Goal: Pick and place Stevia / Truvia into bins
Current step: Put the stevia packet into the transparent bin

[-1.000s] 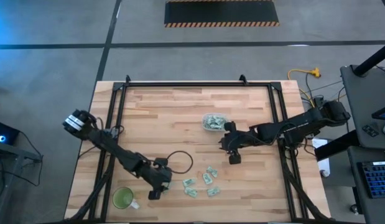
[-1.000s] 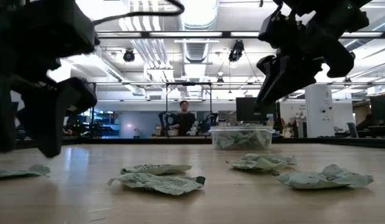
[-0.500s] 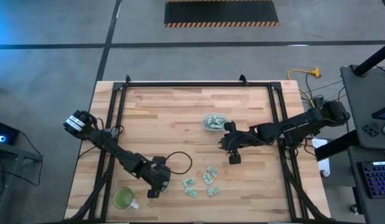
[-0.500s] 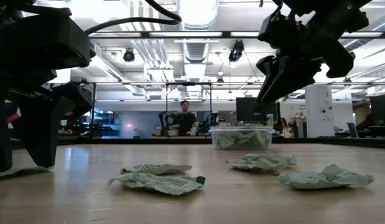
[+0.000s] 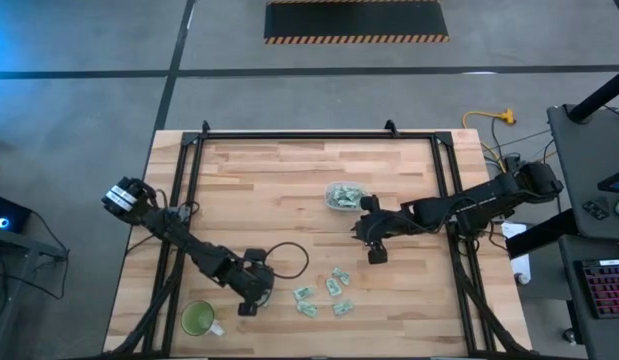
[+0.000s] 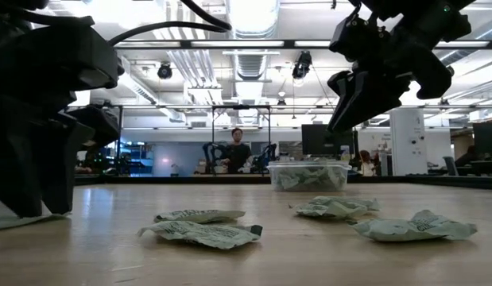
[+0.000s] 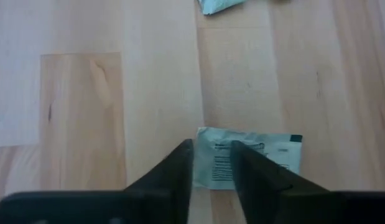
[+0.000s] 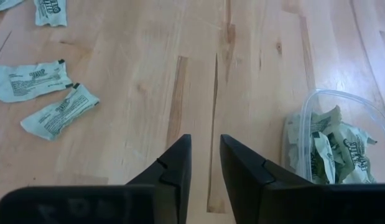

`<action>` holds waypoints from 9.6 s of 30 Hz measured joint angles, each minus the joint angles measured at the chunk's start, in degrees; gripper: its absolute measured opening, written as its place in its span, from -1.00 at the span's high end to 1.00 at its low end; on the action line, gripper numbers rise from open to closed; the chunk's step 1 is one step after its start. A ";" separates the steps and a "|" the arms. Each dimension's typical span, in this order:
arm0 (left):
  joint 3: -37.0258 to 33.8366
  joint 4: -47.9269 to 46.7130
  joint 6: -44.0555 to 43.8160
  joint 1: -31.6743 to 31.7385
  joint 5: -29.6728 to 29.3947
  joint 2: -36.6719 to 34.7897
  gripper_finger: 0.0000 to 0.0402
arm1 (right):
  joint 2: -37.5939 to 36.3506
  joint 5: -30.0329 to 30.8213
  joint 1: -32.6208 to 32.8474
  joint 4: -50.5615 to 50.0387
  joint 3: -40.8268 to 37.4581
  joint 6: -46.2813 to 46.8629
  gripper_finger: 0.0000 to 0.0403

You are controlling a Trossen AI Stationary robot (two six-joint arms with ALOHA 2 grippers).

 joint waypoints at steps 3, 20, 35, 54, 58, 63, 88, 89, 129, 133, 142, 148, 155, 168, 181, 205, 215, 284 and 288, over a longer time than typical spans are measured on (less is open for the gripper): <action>-0.01 -0.13 0.00 0.04 0.03 0.00 0.73 | 0.00 0.00 0.00 0.07 0.00 0.03 0.61; -0.12 -0.57 0.05 0.00 1.65 -0.76 0.85 | 0.00 0.00 0.00 0.03 0.00 0.08 0.64; -0.12 -1.22 3.26 -0.04 -3.43 -2.56 1.00 | -0.02 0.00 0.00 0.05 0.00 0.04 0.68; -0.10 11.29 22.67 5.95 -19.88 -8.96 1.00 | -0.04 0.11 0.00 0.31 0.00 -0.01 0.67; -0.10 16.45 28.68 11.18 -20.03 -8.96 1.00 | -0.04 0.09 0.00 0.31 0.00 -0.01 0.69; -0.16 24.43 35.58 19.32 -20.01 -8.90 1.00 | -0.04 0.04 0.00 0.29 0.00 -0.03 0.68; 4.44 52.09 35.67 39.56 -13.99 6.80 1.00 | -0.02 -0.02 0.00 -1.57 -0.04 -1.45 0.69; 5.56 52.31 35.67 39.85 -13.73 8.11 1.00 | -0.02 -0.03 0.00 -1.69 -0.04 -1.34 0.70; 21.34 23.32 29.16 47.30 2.39 18.18 1.00 | 0.00 -0.02 0.00 -2.10 -0.11 -0.86 0.69; 21.34 23.38 28.52 47.47 3.01 18.18 1.00 | 0.00 -0.02 0.00 -1.93 -0.11 -0.86 0.69; 21.34 23.38 29.66 47.45 3.07 18.16 0.84 | 0.00 -0.02 0.00 -1.83 -0.11 -0.86 0.69; 21.34 24.20 29.67 47.45 3.05 18.14 0.43 | 0.00 -0.02 0.00 -1.83 -0.11 -0.86 0.70; 21.34 25.95 29.70 47.43 3.03 17.40 0.15 | 0.00 -0.01 0.00 -1.81 -0.11 -0.86 0.69; 21.34 26.17 36.10 45.55 6.00 18.38 0.37 | 0.00 0.00 0.00 -0.98 -0.13 -0.87 0.72; 21.43 25.96 36.51 45.89 5.70 18.40 0.99 | 0.00 0.00 0.00 -0.76 -0.13 -0.88 0.72; 22.36 23.94 31.15 47.30 9.64 20.33 1.00 | -0.02 0.02 0.00 1.04 -0.13 -0.90 0.72; 26.05 21.59 31.14 47.44 11.38 23.28 1.00 | -0.04 0.01 -0.01 0.74 -0.31 -1.03 0.72; -6.19 13.26 25.09 14.19 4.03 -15.89 0.46 | 17.29 -6.75 11.76 17.38 0.39 15.45 0.72; -6.24 14.64 25.30 14.19 4.03 -15.50 0.46 | 19.03 -6.84 11.84 18.12 0.55 16.68 0.70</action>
